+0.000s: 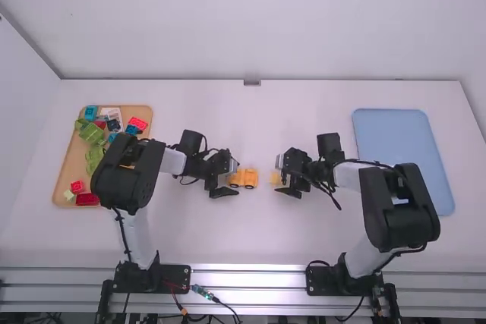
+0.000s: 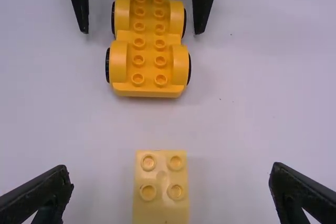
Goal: Assemble lego blocks to make yellow taxi
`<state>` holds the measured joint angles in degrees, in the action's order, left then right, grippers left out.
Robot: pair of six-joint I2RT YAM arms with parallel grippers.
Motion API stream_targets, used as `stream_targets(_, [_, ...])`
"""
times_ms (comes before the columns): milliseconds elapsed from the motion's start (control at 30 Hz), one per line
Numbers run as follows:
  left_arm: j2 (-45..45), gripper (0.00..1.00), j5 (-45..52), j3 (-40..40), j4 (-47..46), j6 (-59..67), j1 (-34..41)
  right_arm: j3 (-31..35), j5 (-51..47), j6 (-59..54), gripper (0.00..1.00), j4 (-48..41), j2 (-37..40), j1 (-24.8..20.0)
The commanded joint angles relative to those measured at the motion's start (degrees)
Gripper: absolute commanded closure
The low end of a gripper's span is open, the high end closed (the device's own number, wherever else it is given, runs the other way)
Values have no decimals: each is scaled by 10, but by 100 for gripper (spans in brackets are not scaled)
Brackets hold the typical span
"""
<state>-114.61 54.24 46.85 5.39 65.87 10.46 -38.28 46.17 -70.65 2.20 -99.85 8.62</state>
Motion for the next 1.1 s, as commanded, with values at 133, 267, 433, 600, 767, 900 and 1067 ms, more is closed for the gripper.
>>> stream_targets(133, [-40, 2, 20, 32, -19, 21, 2, 5, 9, 1, 1, -2, -9, 8])
stream_targets(267, [-55, 8, 45, 47, -19, 21, 2, 5, 1, 1, 1, -2, -9, 20])
stream_targets(433, [-55, 25, 41, 52, -19, 21, 1, 5, 1, 1, 1, -2, -9, 23])
stream_targets(600, [-55, 31, 44, 43, -19, 21, 1, 5, 1, 1, 1, -2, -9, 22])
stream_targets(767, [-55, 30, 54, 31, -3, 21, 5, 5, -1, 1, 0, -2, -9, 23])
stream_targets(900, [-50, 33, 54, 26, 0, 21, 2, 3, -22, 24, 0, 0, -9, 22])
stream_targets(1067, [-43, 40, 46, 26, -4, 15, 5, -4, -63, 57, 1, -4, -9, 23])
